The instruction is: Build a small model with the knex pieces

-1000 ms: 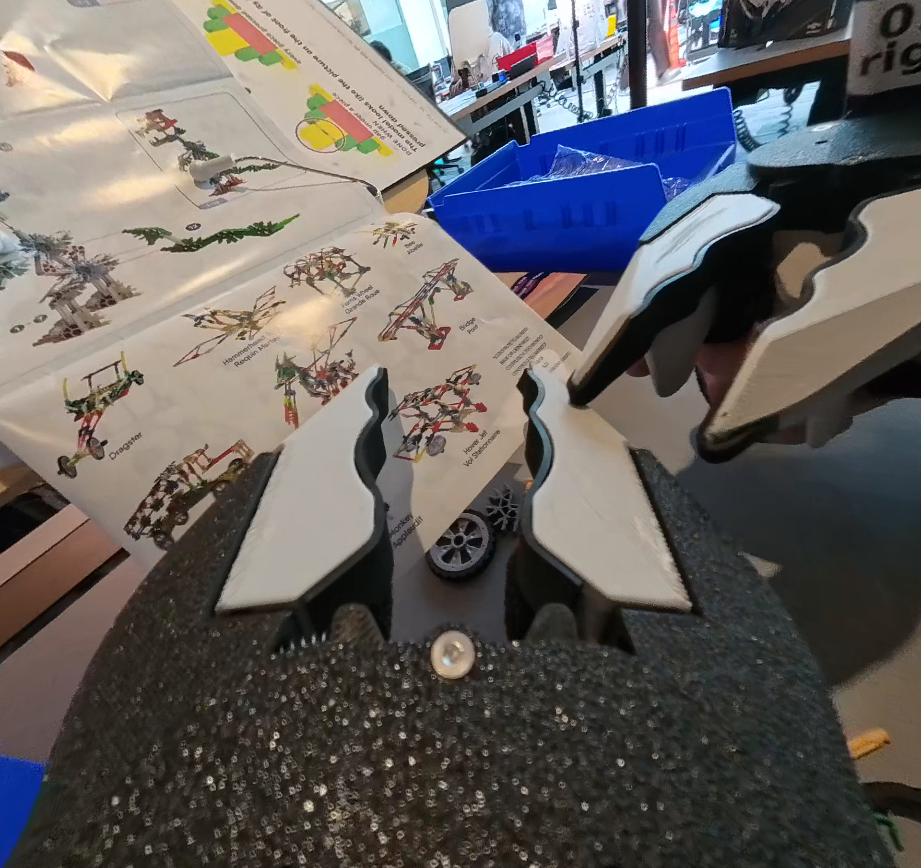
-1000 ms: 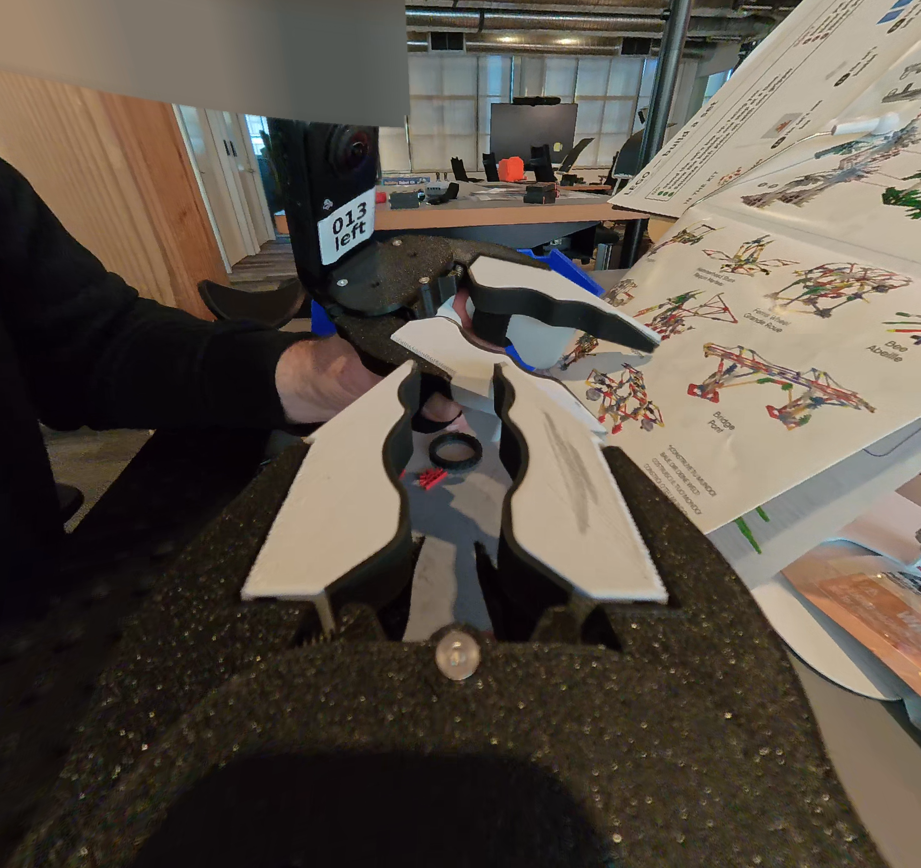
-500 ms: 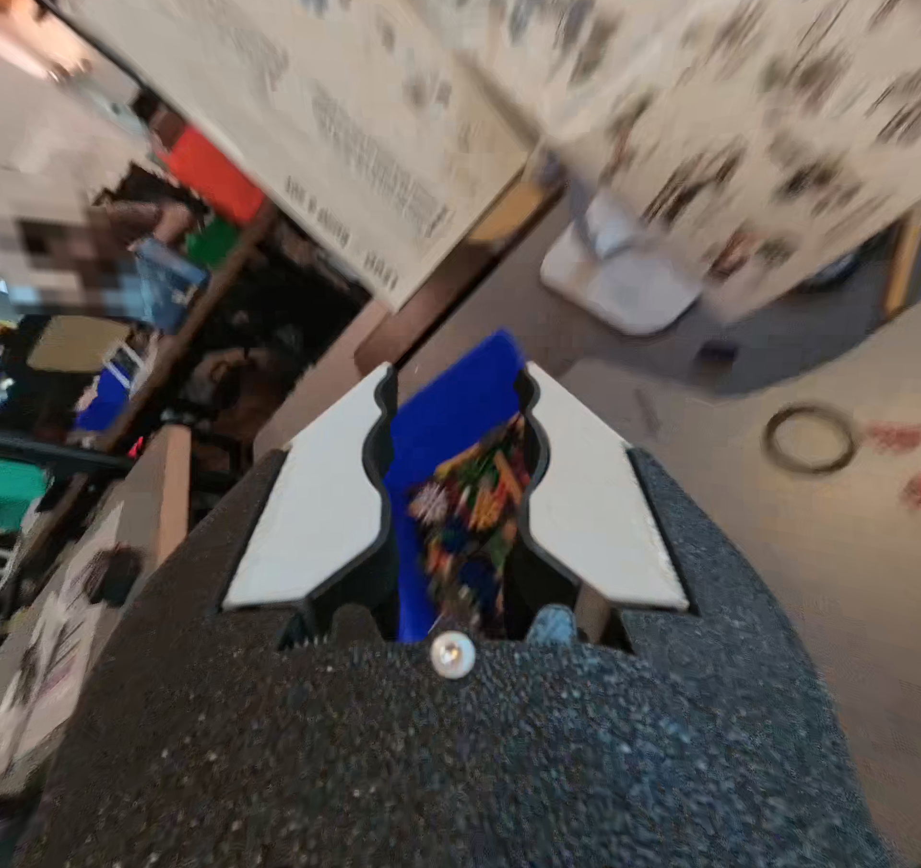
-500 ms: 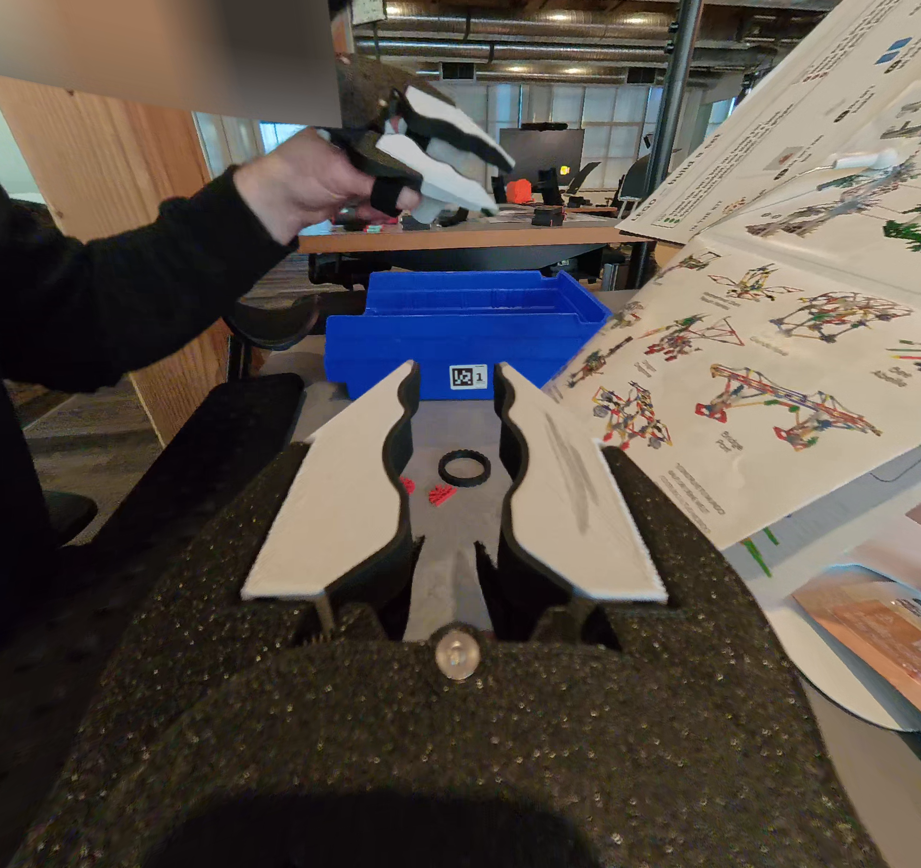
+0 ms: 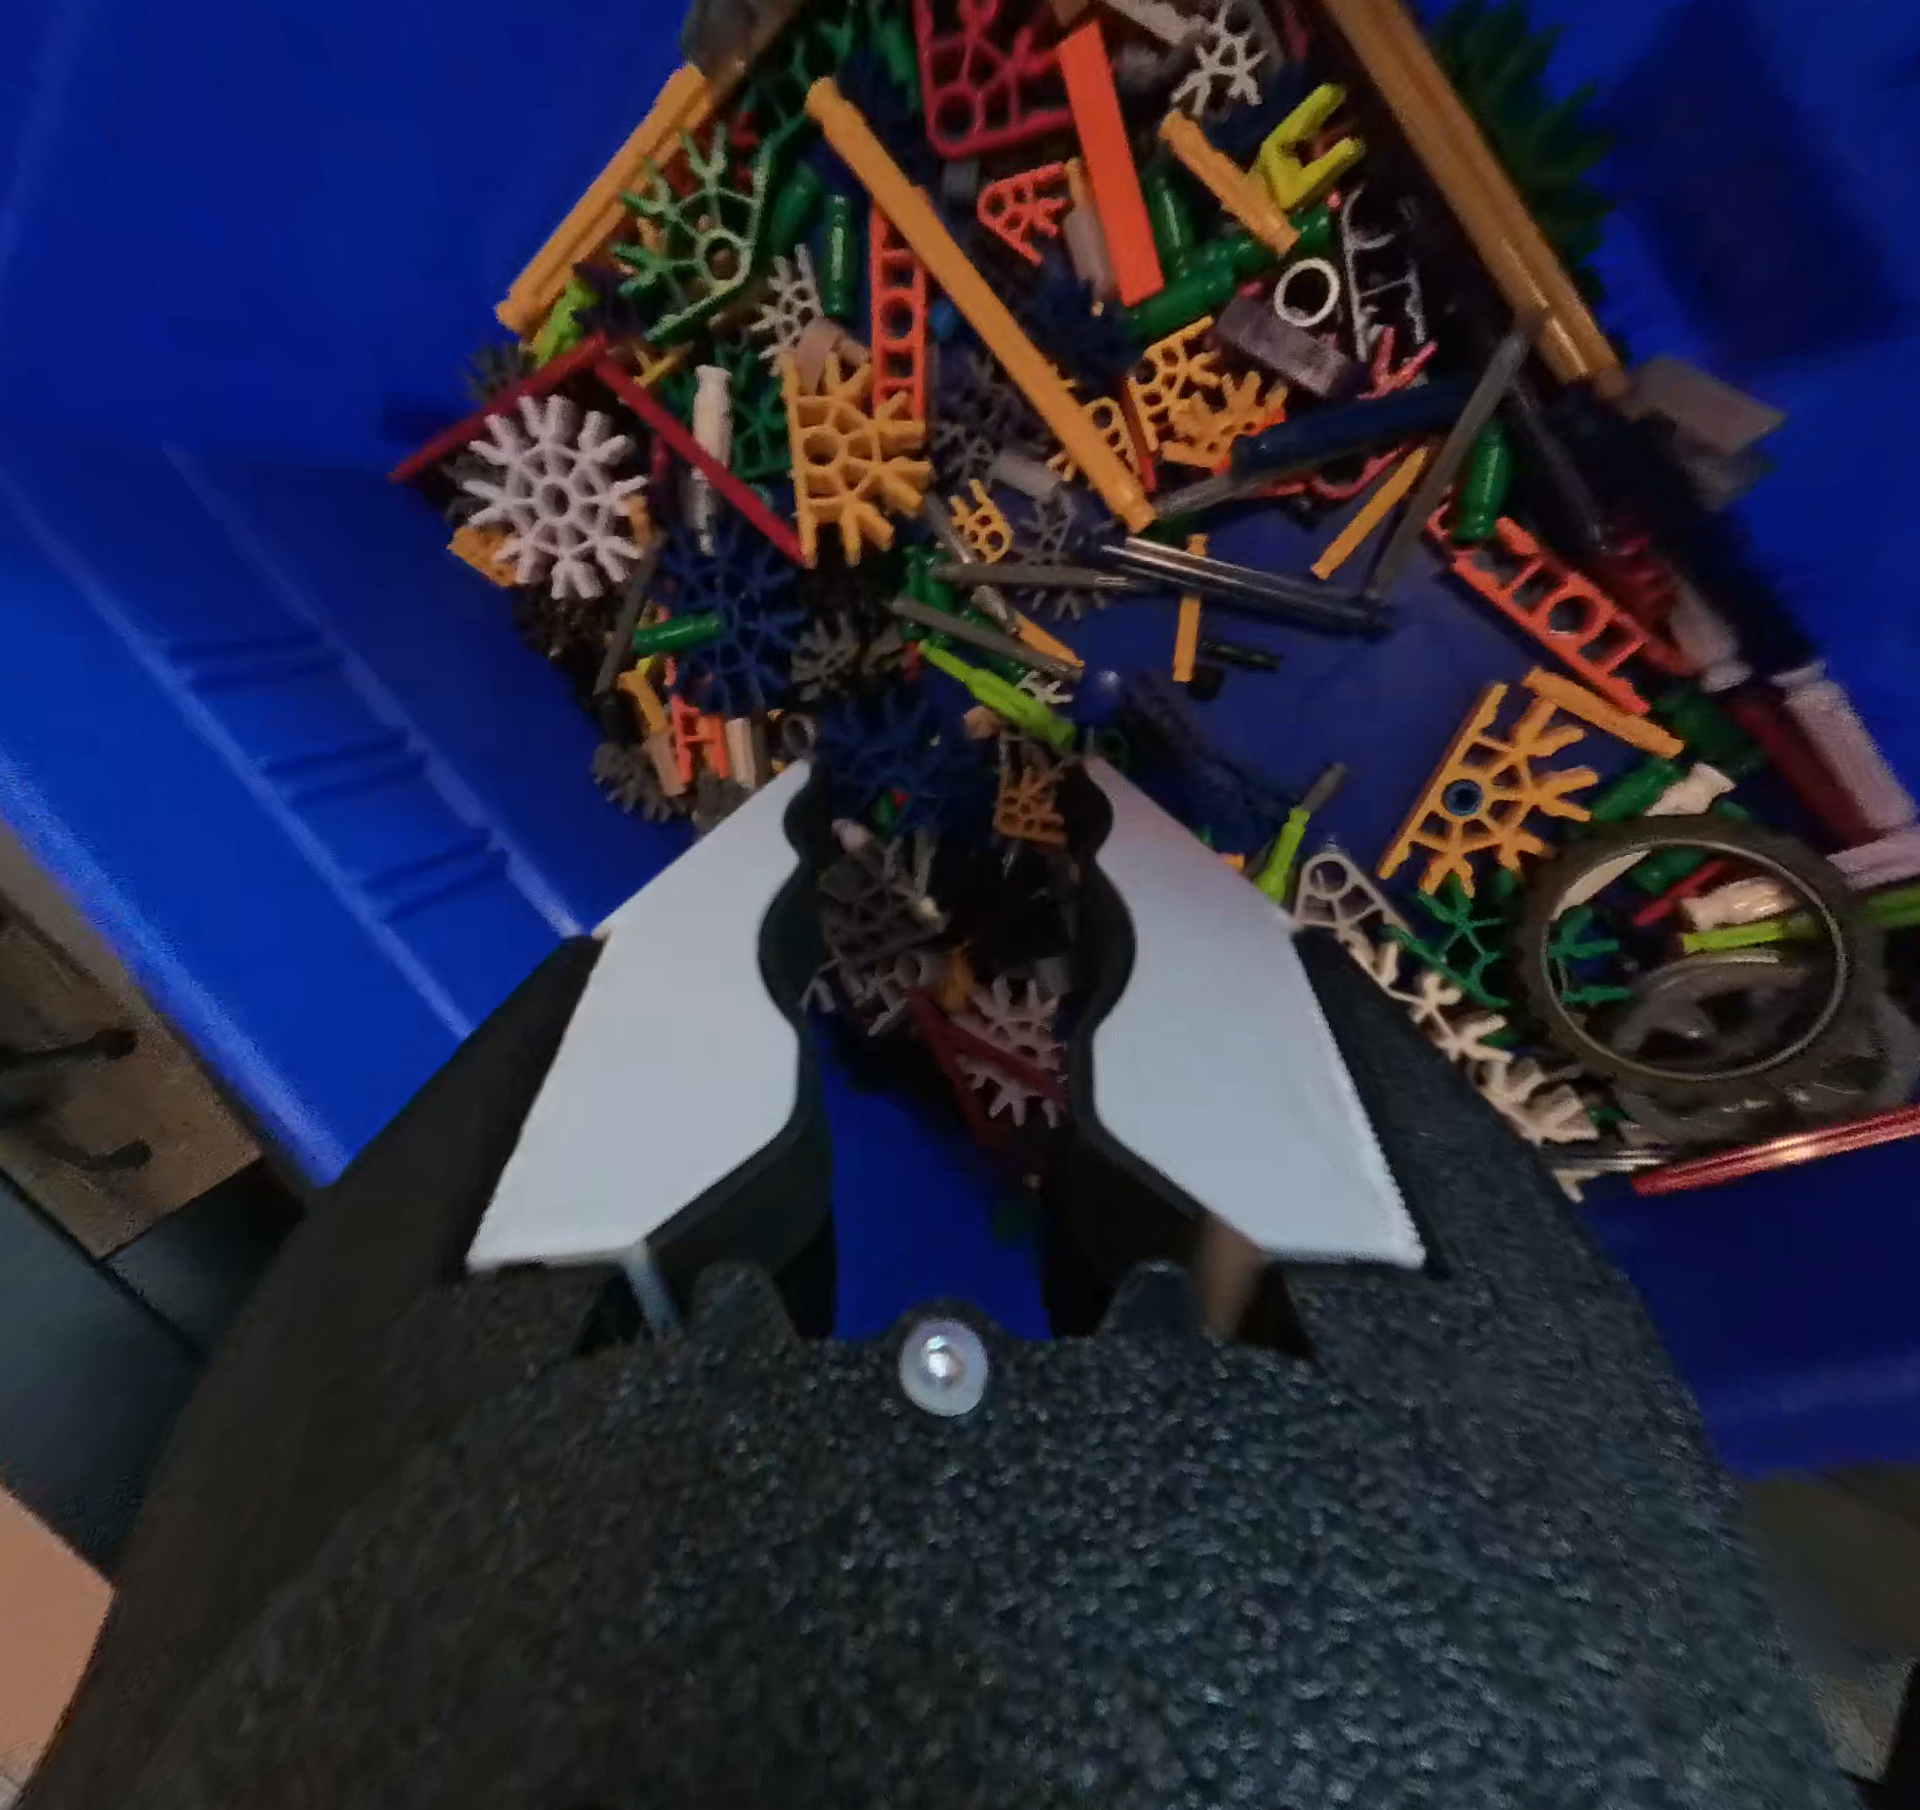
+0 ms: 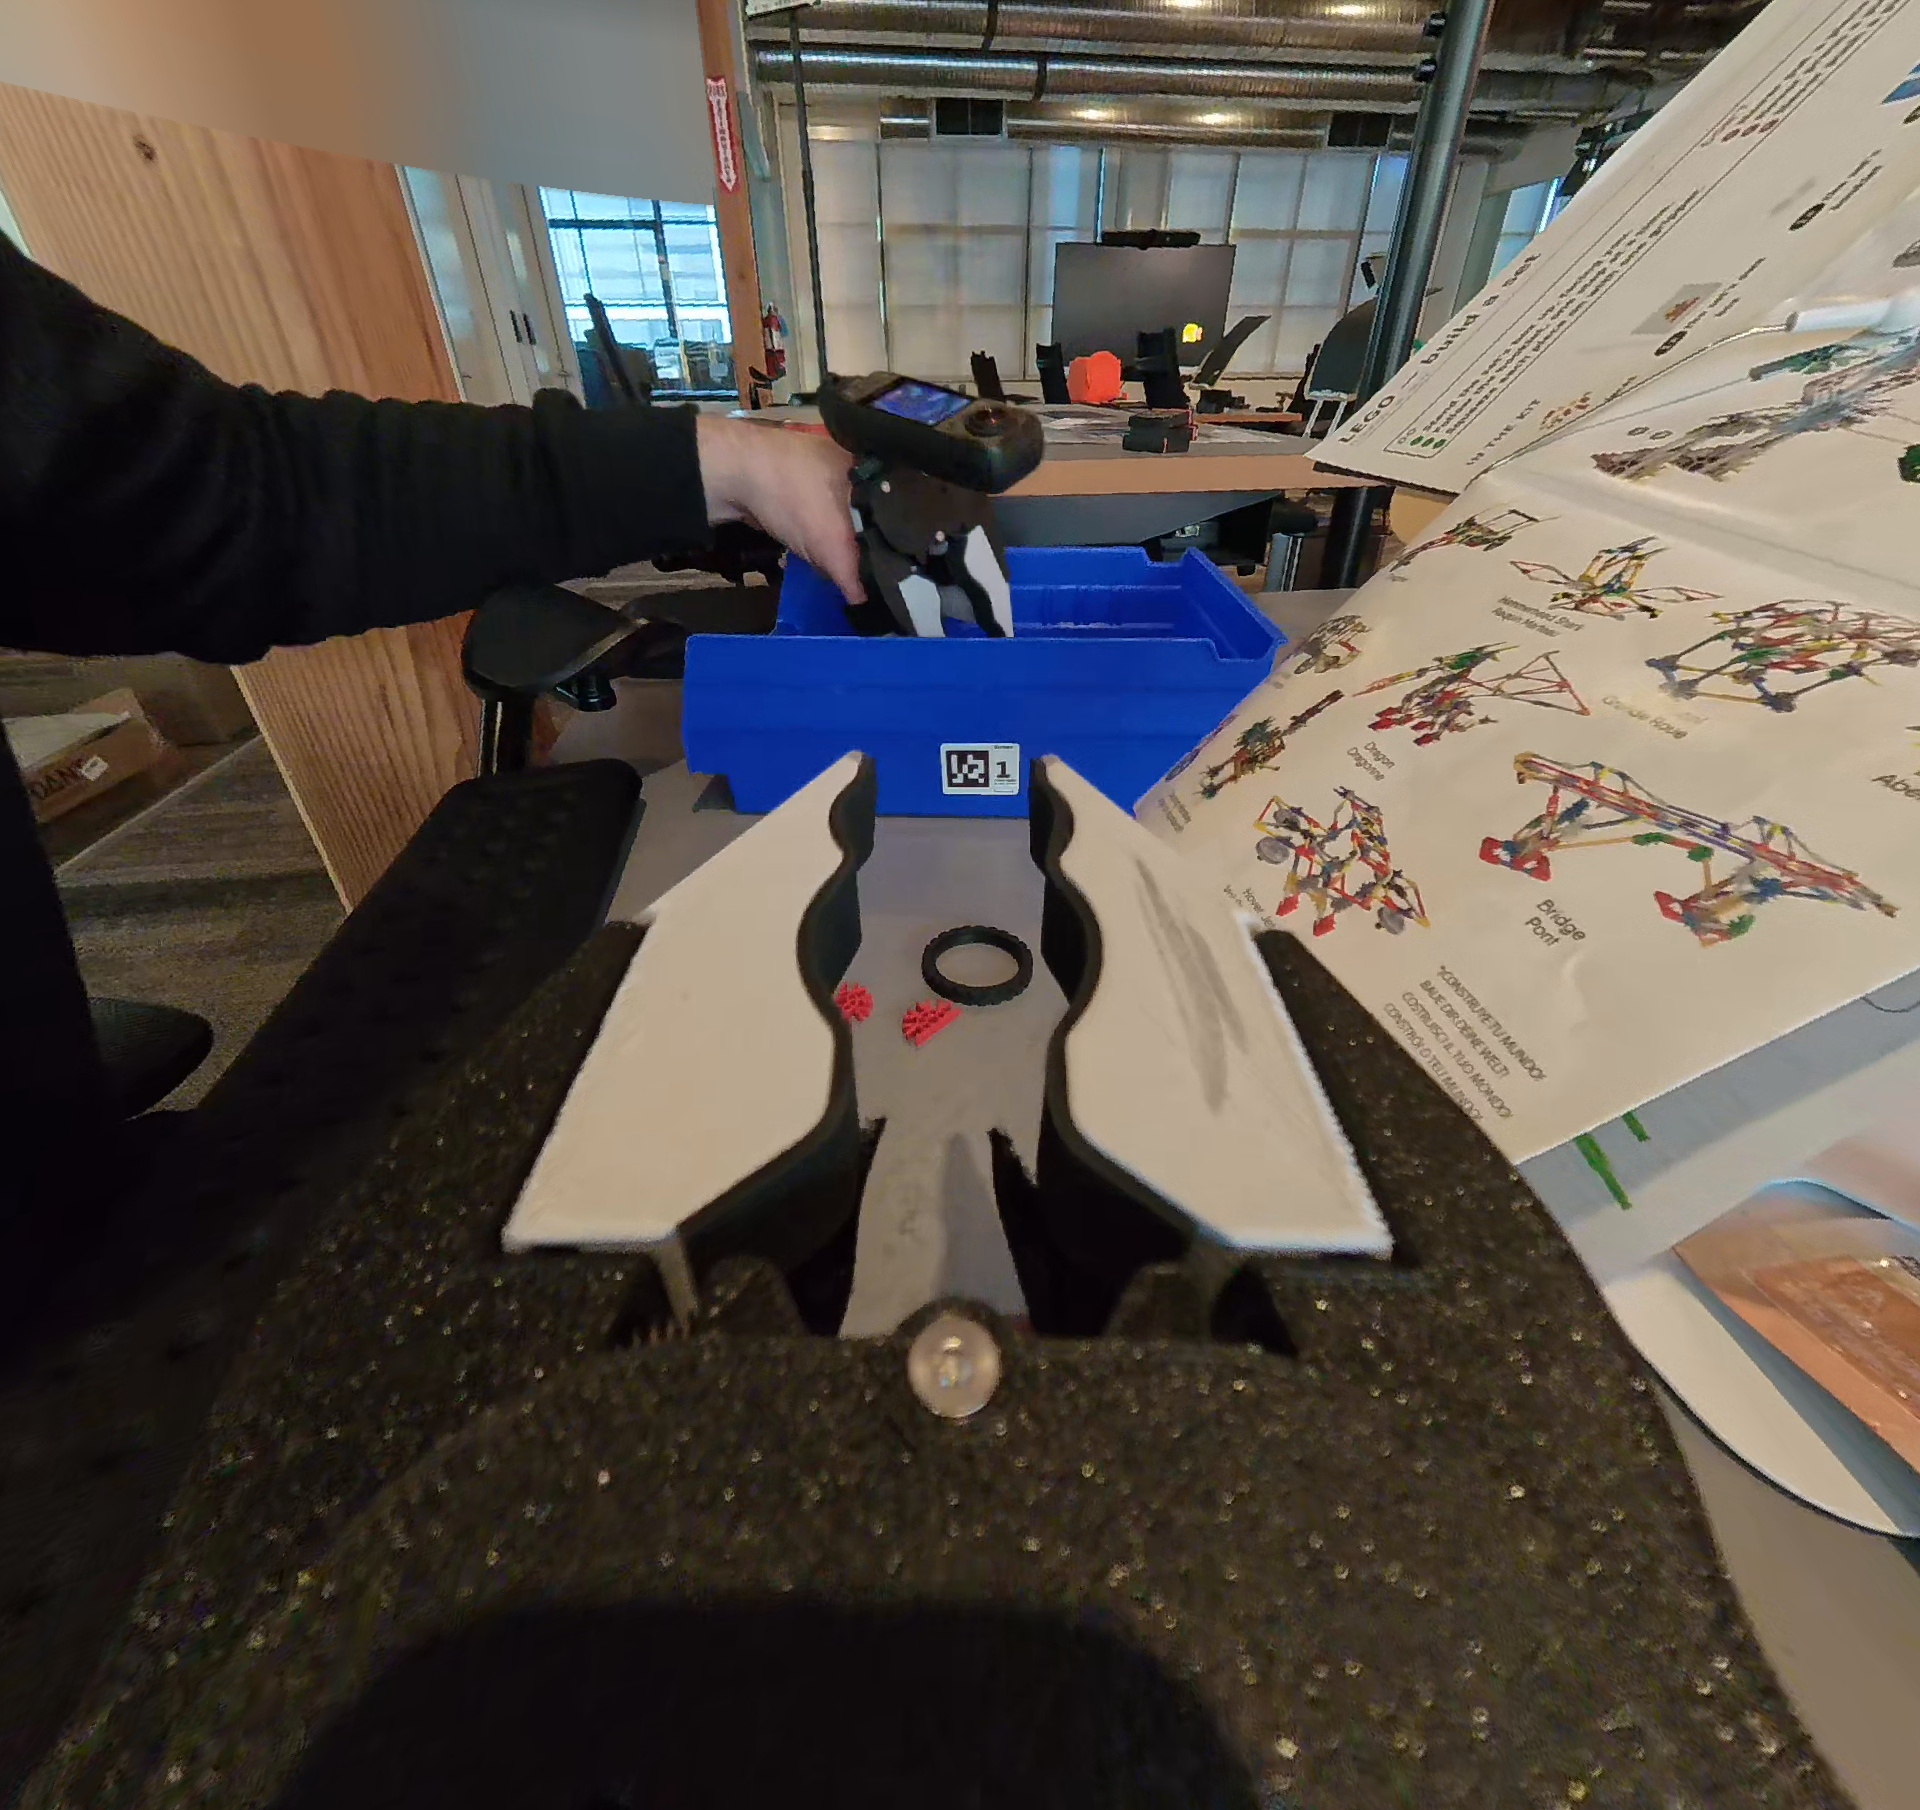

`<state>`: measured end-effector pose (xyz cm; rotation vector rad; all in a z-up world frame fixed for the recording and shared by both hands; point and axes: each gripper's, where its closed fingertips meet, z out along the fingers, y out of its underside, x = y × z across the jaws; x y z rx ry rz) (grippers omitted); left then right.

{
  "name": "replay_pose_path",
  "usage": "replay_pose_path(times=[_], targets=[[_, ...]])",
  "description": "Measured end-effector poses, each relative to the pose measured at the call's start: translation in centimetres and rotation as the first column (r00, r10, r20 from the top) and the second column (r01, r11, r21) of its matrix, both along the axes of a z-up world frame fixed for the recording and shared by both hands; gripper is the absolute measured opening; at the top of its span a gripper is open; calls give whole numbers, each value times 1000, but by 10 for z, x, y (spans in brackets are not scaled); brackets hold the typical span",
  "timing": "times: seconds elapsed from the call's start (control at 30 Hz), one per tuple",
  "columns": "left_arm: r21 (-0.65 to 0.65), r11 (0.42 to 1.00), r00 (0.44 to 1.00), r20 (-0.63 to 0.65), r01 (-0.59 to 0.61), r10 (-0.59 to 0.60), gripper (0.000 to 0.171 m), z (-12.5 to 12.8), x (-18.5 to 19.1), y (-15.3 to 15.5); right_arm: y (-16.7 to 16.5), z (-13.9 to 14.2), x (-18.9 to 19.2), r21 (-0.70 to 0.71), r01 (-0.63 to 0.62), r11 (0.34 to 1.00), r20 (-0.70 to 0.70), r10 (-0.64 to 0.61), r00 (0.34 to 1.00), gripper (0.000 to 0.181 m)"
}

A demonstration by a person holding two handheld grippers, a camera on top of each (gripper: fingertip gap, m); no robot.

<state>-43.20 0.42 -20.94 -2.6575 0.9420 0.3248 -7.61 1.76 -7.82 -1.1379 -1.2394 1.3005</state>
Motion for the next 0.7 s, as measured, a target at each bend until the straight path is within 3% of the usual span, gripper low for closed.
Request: replay_pose_path(times=[0.1,0.43,0.57,0.7], targets=[[-16,1000,994,-103,-22,21,42,-5,-13,7,0,-1,0,-2,-2,1000,5,2,1000,29],[-9,998,995,-75,-61,60,26,-6,-12,8,-1,4,1,-1,-3,1000,-11,3,1000,29],[42,997,996,-58,-59,62,7,5,-12,10,-2,5,1,2,-7,1000,-12,7,1000,29],[60,996,997,-40,-62,64,5,9,-12,10,-3,7,2,3,-7,1000,-20,7,1000,29]])
